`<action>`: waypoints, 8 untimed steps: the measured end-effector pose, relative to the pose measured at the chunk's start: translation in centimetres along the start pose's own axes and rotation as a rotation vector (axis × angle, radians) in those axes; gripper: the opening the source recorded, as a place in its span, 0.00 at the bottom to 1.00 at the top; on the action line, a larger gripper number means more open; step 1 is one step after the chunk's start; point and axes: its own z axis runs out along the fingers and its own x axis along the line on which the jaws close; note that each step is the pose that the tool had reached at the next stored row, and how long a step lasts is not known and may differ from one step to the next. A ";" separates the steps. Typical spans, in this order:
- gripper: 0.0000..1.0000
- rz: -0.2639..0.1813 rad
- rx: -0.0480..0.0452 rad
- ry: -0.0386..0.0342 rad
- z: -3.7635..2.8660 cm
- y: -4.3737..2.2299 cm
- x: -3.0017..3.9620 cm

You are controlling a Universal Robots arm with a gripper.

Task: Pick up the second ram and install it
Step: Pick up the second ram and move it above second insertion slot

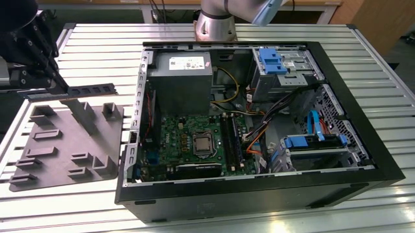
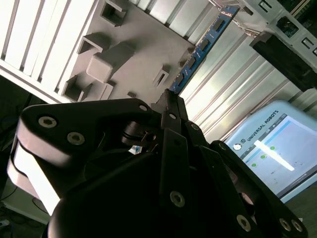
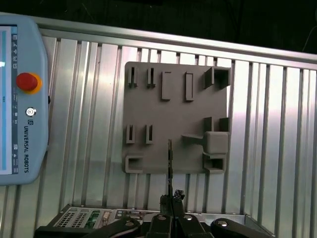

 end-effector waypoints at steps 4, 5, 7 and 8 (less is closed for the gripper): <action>0.11 0.000 0.0000 0.0000 -0.02 -0.36 0.02; 0.11 0.000 0.0000 0.0000 -0.02 -0.46 0.03; 0.11 0.000 0.0000 0.0000 -0.03 -0.66 0.05; 0.11 0.000 0.0001 0.0000 -0.03 -0.74 0.05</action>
